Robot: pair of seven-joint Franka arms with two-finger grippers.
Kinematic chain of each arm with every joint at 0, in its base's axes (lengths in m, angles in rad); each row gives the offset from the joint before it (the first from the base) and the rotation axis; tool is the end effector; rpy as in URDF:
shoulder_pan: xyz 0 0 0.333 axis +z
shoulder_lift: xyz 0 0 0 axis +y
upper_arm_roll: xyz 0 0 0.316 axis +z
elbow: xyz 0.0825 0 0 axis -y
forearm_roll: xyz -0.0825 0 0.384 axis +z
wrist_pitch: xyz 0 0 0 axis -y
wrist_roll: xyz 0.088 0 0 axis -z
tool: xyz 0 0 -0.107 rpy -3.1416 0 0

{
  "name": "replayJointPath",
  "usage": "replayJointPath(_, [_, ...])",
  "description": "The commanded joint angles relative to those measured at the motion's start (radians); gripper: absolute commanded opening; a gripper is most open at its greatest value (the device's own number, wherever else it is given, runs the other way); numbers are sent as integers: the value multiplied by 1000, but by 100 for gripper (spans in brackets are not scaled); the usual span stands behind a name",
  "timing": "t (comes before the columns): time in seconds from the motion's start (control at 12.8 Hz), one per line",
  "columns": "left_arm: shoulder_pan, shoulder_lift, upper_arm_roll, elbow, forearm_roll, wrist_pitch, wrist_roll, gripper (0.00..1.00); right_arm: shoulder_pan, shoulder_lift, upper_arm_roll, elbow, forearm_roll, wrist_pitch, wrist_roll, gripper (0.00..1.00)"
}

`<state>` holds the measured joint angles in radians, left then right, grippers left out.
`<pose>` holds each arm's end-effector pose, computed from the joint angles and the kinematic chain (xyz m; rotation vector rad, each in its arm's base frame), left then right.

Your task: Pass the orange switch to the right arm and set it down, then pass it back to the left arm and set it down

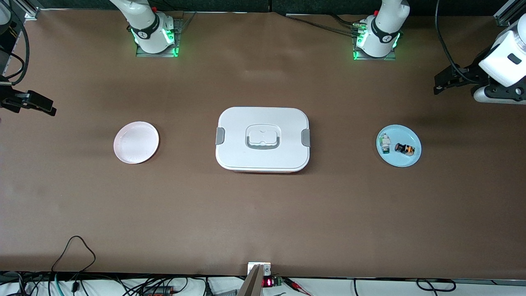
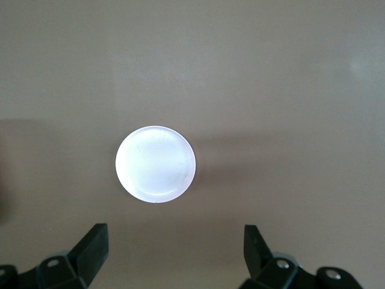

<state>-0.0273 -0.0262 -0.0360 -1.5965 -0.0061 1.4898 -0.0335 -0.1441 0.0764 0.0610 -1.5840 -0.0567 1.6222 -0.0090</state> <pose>0.5361 -0.0349 0.6200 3.1374 -0.0471 -0.1266 0.5775 -0.0552 0.5795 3.0890 -0.1085 -0.0624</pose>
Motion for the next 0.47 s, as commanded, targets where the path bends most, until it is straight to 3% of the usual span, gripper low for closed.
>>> replayJointPath(0.0, [3,6,4,12,-15,3,-23,100,-19,3,11,21,14,-19,-11,100])
replayJointPath(0.39, [13,11,13,-9,-14,-8,-31,100,-19,3,11,21,14,-19,-11,100])
